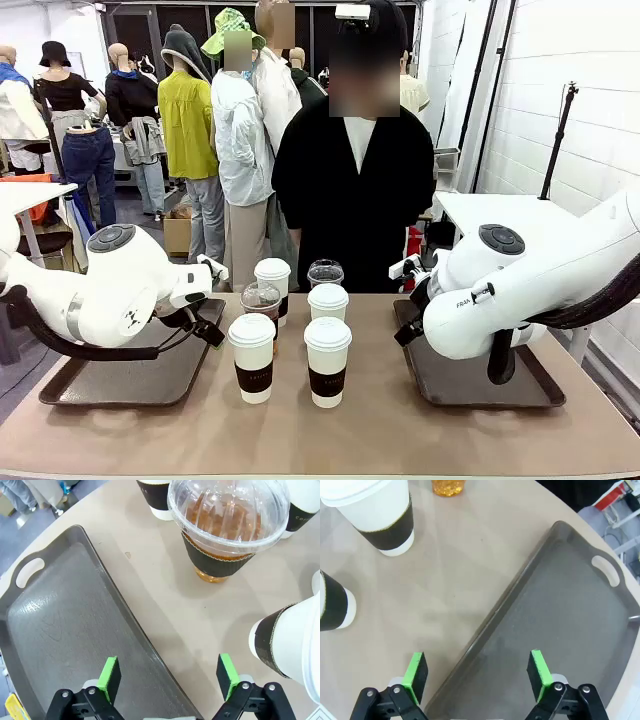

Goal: Distribute the coffee onto the tray.
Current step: Pick up one iced Americano and place it on the right Handle tray.

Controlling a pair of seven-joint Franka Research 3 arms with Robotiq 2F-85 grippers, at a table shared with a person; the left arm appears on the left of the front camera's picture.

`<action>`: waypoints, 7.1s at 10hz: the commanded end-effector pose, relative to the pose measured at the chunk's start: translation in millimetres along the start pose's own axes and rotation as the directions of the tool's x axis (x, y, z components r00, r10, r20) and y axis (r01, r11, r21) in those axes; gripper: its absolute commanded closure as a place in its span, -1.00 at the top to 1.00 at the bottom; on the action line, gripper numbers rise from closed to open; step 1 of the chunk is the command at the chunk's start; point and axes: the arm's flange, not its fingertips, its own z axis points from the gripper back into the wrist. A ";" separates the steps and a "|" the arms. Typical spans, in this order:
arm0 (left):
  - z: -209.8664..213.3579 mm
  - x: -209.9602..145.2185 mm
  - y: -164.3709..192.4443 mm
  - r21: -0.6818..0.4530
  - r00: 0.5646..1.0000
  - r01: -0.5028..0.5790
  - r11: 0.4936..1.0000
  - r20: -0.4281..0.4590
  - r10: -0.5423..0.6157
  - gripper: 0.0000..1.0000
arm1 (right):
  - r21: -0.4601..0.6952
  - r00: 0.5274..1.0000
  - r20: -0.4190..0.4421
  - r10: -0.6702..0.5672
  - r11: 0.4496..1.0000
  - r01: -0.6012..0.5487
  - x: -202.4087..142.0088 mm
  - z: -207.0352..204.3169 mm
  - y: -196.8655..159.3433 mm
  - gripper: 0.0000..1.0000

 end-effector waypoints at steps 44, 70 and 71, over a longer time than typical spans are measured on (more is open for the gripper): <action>159.1 32.4 32.3 -0.253 0.933 0.219 0.942 0.338 -0.126 1.00 | 0.319 0.883 0.443 0.153 0.894 -0.315 37.7 145.0 -61.4 1.00; 156.4 38.6 43.8 -0.254 0.943 0.203 0.946 0.312 -0.118 1.00 | 0.310 0.883 0.441 0.161 0.896 -0.318 34.9 145.4 -57.8 1.00; 156.4 38.6 43.8 -0.254 0.943 0.203 0.946 0.312 -0.118 1.00 | 0.310 0.883 0.441 0.161 0.896 -0.318 34.9 145.4 -57.8 1.00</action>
